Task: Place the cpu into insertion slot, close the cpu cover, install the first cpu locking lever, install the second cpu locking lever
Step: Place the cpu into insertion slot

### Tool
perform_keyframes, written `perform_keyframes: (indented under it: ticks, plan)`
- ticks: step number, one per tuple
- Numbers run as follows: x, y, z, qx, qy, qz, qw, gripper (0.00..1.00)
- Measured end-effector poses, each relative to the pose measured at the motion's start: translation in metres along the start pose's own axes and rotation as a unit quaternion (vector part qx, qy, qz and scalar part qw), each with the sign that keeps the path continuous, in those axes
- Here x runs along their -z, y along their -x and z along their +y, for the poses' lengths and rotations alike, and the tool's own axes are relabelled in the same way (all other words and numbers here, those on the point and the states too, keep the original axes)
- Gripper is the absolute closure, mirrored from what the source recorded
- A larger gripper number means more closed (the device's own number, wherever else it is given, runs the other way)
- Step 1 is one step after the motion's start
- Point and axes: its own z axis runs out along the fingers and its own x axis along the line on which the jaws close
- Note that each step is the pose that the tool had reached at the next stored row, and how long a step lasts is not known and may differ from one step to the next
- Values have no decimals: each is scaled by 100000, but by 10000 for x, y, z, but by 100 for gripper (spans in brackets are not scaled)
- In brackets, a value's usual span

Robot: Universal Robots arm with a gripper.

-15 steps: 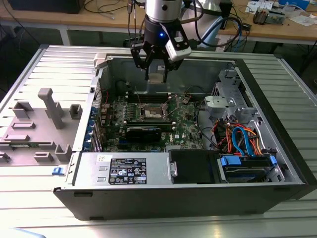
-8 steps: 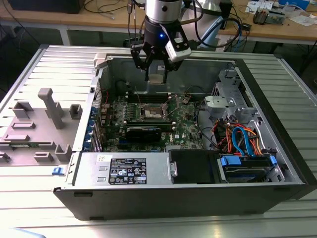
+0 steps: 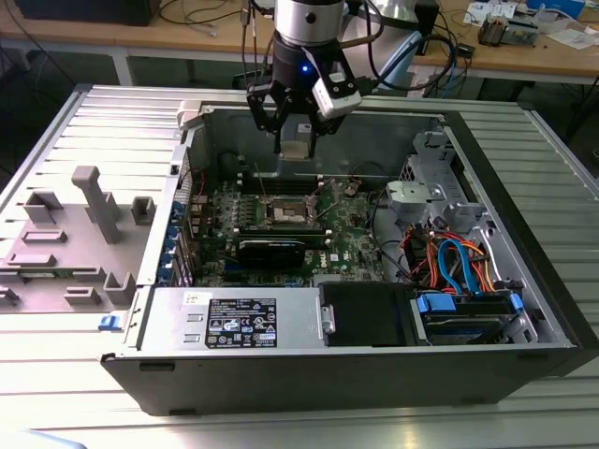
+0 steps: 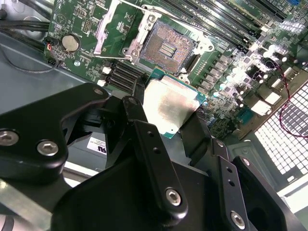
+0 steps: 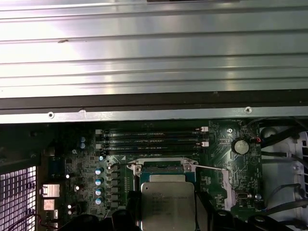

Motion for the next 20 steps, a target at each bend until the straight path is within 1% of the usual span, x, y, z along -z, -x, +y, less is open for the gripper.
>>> perform_keyframes:
  ticks: [9,10,15,17,18,20]
  plan:
    - [-26,-3,-5,-1,-26,-5,100000,45]
    - [-30,-3,-5,-4,-110,-9,100000,45]
    - [-37,-5,-6,-26,-1180,-31,99993,45]
    - [-39,-6,-6,-41,-2151,-63,99977,45]
    - [-41,-5,-7,-38,-2396,-66,99971,45]
    - [-41,-5,-7,-38,-2405,-65,99971,45]
